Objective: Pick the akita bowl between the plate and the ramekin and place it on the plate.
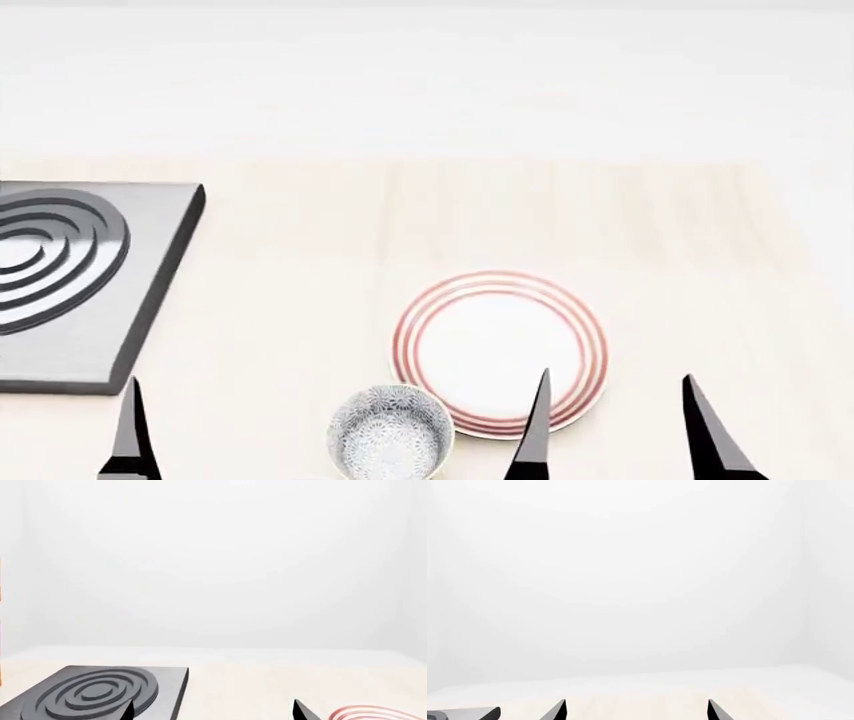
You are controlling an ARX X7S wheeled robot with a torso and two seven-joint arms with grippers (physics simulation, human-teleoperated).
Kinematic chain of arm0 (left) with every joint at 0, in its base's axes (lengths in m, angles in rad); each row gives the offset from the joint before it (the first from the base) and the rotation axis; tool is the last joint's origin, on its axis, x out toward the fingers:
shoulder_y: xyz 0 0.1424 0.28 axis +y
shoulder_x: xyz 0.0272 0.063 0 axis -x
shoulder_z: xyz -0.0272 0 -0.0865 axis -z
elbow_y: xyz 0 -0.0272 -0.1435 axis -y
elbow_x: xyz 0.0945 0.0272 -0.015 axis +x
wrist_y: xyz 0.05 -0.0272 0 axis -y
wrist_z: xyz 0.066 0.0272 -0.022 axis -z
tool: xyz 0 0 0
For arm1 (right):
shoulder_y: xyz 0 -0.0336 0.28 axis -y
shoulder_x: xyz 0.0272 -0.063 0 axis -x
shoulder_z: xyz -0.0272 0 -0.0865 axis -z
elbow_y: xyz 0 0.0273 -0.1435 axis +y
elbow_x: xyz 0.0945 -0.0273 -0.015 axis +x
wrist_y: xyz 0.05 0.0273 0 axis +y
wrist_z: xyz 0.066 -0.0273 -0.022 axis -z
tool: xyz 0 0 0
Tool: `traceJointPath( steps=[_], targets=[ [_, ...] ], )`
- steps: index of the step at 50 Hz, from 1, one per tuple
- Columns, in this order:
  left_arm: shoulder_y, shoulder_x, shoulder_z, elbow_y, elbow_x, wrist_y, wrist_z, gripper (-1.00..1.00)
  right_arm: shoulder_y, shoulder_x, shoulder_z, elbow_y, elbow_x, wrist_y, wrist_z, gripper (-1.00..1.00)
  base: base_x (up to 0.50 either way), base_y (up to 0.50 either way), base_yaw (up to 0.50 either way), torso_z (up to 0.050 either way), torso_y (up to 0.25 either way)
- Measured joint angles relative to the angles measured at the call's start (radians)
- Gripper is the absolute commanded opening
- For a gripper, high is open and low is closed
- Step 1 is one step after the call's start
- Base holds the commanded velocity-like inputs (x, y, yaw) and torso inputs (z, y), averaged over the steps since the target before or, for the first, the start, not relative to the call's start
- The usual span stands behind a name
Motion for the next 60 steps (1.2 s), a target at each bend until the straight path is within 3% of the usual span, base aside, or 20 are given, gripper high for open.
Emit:
traceJointPath(
  steps=[18,34,44,60],
  targets=[
    [-0.01,-0.012,-0.003,0.004,-0.04,-0.021,0.004,1.0,0.01,0.02,-0.01,-0.015,0.011,0.034,0.02,1.0,0.0,0.0,0.0,0.05,0.0],
    [-0.049,-0.041,0.008,0.035,-0.036,-0.126,-0.018,1.0,0.216,0.161,-0.056,-0.167,0.126,0.475,0.029,1.0,0.0,0.0,0.0,0.01,0.0],
    [-0.053,-0.055,0.016,0.053,-0.029,-0.14,-0.022,1.0,0.465,0.288,-0.218,-0.23,0.11,0.72,-0.05,1.0,0.0,0.0,0.0,0.0,0.0],
    [-0.046,-0.066,0.025,0.059,-0.026,-0.138,-0.024,1.0,0.972,0.393,-0.69,-0.128,-0.032,0.949,-0.329,1.0,0.0,0.0,0.0,0.0,0.0]
  ],
)
